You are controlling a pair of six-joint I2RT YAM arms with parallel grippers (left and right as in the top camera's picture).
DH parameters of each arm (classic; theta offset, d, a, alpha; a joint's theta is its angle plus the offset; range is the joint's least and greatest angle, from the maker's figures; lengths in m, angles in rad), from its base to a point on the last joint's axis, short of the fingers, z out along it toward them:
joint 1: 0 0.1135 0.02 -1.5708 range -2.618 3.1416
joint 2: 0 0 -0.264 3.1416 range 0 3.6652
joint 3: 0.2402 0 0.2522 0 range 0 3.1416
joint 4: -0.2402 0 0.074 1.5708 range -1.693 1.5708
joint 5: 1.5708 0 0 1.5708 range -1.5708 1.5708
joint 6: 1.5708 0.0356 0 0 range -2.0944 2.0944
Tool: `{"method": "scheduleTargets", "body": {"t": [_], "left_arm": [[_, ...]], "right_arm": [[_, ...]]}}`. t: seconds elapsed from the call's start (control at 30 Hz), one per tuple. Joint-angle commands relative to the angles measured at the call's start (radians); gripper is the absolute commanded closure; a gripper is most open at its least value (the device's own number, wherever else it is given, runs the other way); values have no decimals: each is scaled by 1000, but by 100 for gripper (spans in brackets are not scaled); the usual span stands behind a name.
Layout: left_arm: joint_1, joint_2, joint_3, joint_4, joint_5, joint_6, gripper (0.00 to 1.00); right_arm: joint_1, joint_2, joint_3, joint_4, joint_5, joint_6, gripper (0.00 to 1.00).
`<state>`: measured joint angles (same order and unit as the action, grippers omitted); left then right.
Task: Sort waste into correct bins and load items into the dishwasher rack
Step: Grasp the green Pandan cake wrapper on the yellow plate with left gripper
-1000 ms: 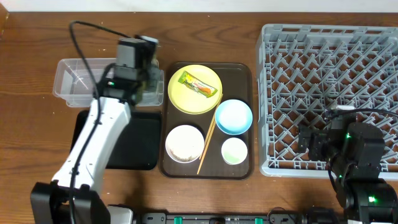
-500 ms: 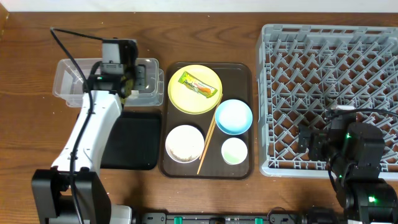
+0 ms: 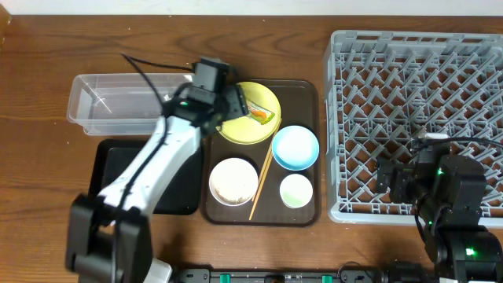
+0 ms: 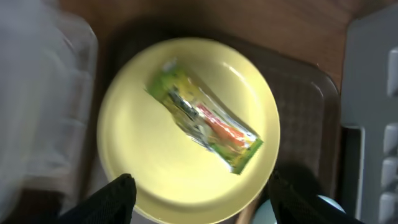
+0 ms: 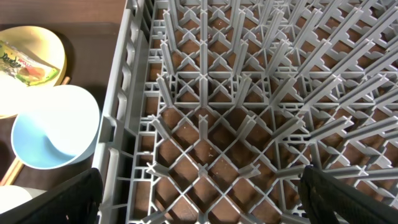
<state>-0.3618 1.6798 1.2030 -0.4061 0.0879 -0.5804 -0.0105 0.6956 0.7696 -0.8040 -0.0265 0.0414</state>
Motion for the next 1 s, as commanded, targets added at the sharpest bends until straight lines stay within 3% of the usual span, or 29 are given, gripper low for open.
{"method": "scheduleTargets", "body": {"t": [0.0,0.37,0.73,0.87,0.97], "left_arm": [[-23,73,9,26,2,-188,29],[-45,237,9,171,3,-320,30],[-45,329,9,261,2,-321,34],[-45,349,9,263,2,-323,42],[-45,349,9,277,2,-323,54]], "right_arm": [[4,-2,20,-3,-4,10,1],[4,-2,20,-4,-4,10,1],[4,-2,20,-4,-4,10,1],[5,-2,20,-4,-4,10,1],[4,-2,20,-4,-4,10,1]]}}
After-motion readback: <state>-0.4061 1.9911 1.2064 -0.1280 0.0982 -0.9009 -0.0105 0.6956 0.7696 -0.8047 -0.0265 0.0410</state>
